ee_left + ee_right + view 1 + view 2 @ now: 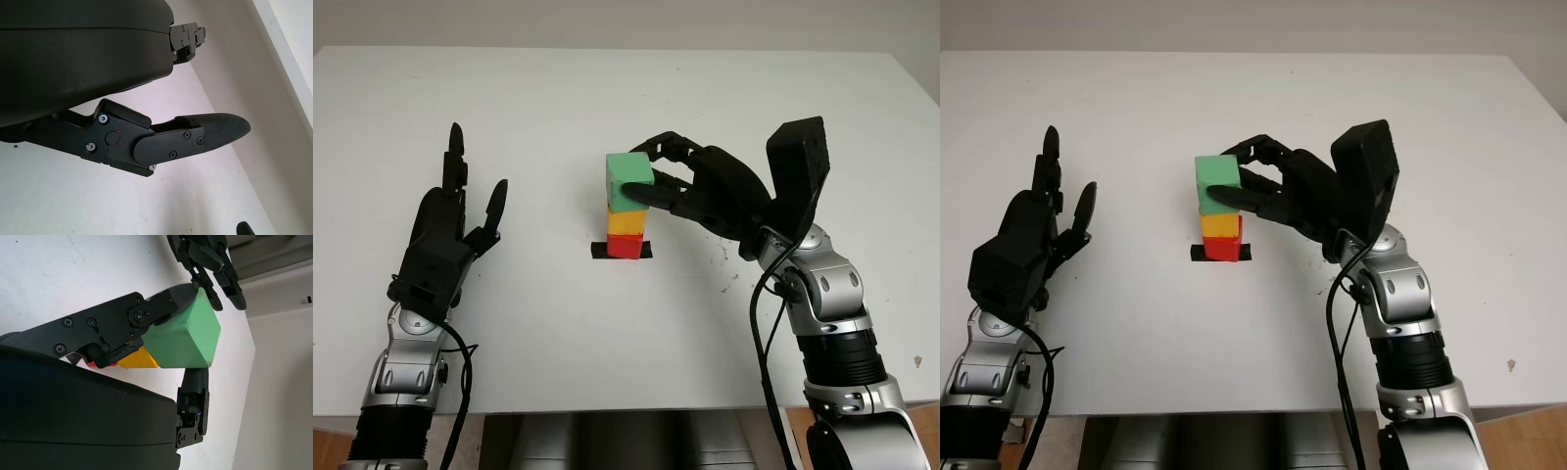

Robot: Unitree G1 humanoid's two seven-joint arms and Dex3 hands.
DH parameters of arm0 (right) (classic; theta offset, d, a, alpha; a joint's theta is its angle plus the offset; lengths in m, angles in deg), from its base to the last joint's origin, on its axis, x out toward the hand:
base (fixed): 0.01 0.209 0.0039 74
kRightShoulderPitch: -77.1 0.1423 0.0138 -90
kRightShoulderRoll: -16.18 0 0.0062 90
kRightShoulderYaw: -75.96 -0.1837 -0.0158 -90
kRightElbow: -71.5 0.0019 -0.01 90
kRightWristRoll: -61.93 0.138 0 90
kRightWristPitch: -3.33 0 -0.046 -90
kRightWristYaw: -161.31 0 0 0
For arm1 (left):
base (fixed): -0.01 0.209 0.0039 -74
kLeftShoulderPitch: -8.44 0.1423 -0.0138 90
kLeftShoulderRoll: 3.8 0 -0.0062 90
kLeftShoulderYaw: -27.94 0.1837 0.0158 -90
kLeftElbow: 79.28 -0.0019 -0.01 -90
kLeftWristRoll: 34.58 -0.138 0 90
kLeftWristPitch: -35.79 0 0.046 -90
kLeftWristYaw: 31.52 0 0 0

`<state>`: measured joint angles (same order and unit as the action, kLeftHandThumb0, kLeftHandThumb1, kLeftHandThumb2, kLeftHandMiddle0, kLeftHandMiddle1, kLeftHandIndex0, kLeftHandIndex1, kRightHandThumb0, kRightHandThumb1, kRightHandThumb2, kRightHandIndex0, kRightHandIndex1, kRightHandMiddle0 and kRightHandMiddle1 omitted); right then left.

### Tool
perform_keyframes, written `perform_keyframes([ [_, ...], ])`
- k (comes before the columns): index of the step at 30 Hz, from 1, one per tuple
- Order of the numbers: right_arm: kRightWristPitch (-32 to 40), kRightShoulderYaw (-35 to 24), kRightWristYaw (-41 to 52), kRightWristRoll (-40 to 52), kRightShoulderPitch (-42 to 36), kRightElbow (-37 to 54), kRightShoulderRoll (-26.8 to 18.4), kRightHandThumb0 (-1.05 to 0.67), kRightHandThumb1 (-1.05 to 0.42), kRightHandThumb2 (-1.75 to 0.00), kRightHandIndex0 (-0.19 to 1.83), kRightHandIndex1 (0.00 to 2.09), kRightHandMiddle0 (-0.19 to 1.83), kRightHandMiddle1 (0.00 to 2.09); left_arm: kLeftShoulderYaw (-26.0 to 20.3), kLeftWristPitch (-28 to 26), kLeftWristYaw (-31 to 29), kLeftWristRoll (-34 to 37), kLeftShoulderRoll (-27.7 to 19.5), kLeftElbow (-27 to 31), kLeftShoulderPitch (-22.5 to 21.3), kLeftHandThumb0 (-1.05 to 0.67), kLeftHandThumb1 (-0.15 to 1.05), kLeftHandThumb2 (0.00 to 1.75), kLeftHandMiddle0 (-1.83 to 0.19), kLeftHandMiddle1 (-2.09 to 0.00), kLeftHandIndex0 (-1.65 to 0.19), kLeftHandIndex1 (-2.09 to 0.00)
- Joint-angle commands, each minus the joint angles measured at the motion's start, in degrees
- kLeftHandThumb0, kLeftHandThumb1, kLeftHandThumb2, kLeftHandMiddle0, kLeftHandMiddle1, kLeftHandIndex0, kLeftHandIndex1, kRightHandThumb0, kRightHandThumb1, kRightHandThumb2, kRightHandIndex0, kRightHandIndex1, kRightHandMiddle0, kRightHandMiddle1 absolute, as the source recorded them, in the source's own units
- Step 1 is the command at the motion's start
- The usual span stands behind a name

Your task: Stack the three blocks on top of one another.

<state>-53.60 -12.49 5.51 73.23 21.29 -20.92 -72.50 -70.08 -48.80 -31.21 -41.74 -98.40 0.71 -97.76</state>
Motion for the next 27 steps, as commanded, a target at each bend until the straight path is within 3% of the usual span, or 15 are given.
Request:
perform_keyframes([
  [1, -0.62, 0.18, 0.75, -0.15, -0.25, 0.86, -0.96, -0.62, -0.94, -0.05, 0.01, 0.02, -0.05, 0.94, -0.04, 0.46, 0.03, -0.19, -0.03, 0.66, 0.32, -0.75, 1.05, 0.60, 0.19, 0.00, 0.19, -0.02],
  [8, -1.33, -0.56, 5.69, 2.57, -0.63, 1.42, -2.02, -0.72, -0.89, -0.05, -0.19, 0.00, -0.18, 0.07, -0.04, 0.70, 0.35, -0.65, -0.07, 0.47, 0.21, -0.75, 1.05, 0.60, 0.19, -0.01, 0.18, -0.04],
  [18, -4.88, -2.26, 11.94, 6.29, -3.05, 4.77, -4.68, -0.97, -0.88, -0.06, -0.19, 0.00, -0.19, 0.00, -0.04, 0.36, 0.62, -1.18, -0.16, 0.30, 0.19, -0.76, 1.05, 0.61, 0.19, -0.02, 0.18, -0.04],
  [23, -7.06, -5.57, 10.47, 8.40, -5.04, 9.01, -4.44, -1.04, -0.93, -0.07, -0.19, 0.00, -0.19, 0.00, -0.30, 0.77, 0.00, -0.11, 0.03, -0.02, 0.02, -0.75, 1.05, 0.61, 0.19, -0.01, 0.19, -0.04],
  [27, -13.09, -9.23, 2.61, 7.73, -6.67, 9.03, -0.47, -0.91, -1.04, -0.54, -0.19, 0.00, -0.19, 0.00, -0.41, 0.72, 0.10, 0.12, -0.03, -0.51, -0.18, -0.75, 1.05, 0.60, 0.19, -0.01, 0.19, -0.05],
])
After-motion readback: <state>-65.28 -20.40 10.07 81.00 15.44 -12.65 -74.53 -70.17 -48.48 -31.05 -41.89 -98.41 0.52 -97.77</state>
